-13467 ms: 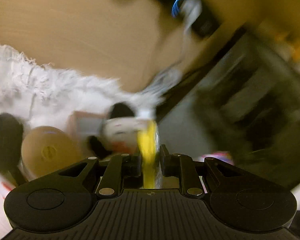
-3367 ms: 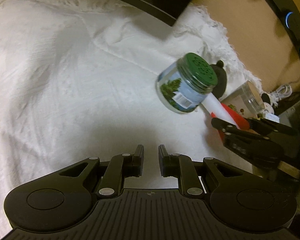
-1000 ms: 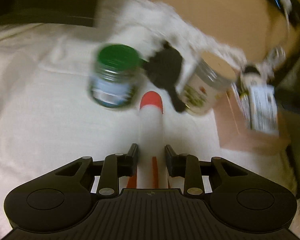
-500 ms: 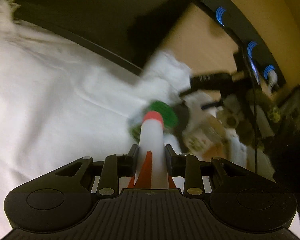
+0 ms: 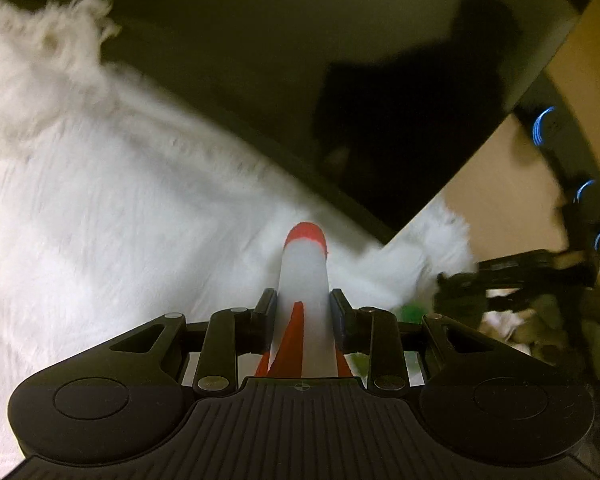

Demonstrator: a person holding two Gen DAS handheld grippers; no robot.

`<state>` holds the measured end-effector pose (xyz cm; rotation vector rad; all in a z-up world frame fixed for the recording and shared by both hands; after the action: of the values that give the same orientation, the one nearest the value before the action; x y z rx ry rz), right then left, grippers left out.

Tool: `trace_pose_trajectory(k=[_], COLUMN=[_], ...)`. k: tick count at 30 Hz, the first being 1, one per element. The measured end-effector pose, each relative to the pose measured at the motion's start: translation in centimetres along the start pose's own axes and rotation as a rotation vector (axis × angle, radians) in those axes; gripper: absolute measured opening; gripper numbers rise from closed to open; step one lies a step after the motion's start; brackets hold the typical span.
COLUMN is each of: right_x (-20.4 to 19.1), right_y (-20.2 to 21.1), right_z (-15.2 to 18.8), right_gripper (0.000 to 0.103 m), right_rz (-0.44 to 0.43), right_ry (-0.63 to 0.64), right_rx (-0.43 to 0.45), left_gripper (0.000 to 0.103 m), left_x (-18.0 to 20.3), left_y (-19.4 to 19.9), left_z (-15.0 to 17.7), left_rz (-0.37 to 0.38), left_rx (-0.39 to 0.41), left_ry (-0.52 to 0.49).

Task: Organize soft objects
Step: 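Grasp the black plush toy with the right tool while the left tool holds the rocket, then carry the rocket and black plush into the pink box and release both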

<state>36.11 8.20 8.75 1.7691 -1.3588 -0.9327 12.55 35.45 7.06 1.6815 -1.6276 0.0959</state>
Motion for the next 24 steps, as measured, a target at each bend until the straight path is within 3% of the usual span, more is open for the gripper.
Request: trace_pose_trajectory(k=[4,8,11,15,17,20,24], right_x=[2.4,7.3,11.8,16.9,19.4,21.2,21.0], right_y=[11.6,21.7,25.2,25.6,24.9,23.3,20.3], right_z=[-1.8,-1.1,1.3,4.4,5.6,7.6,9.2], right_gripper=[0.069,0.069,0.069,0.069,0.069,0.069,0.069], right_rz=[-0.027,0.053,0.110,0.122,0.089,0.014,0.058], right_ry=[-0.007,-0.009,-0.059,-0.165,-0.220,-0.267,-0.212], right_rx=[0.234,0.425,0.476,0.478,0.470,0.475,0.445], left_gripper=[0.032,0.032,0.032,0.032,0.032,0.032,0.037], left_x=[5.5,13.6,19.7,26.9,29.7,31.7,31.6], left_y=[0.6,-0.3,-1.8,-5.7,-8.4,-11.6,-14.6], left_z=[-1.7,-0.3,2.5,8.0,11.4,15.3,18.9], left_rz=[0.132,0.327,0.449,0.562,0.547,0.443,0.313], left_rx=[0.067,0.023,-0.045,-0.171,-0.201,-0.200,-0.262], left_ry=[-0.041,-0.098,-0.122,-0.094,-0.144,-0.280,-0.374])
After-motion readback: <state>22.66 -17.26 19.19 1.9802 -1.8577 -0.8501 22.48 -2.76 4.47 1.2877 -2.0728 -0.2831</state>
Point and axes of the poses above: each gripper's, at about its wrist camera, not at the fingertips, and y roughly against the way its jaws point, x to its right, z to its underside, the point moved 4 cm from there along -y, roughly the way its jaws point, and after that the axes turned 8 degrees about x, right-handed, at the moved point
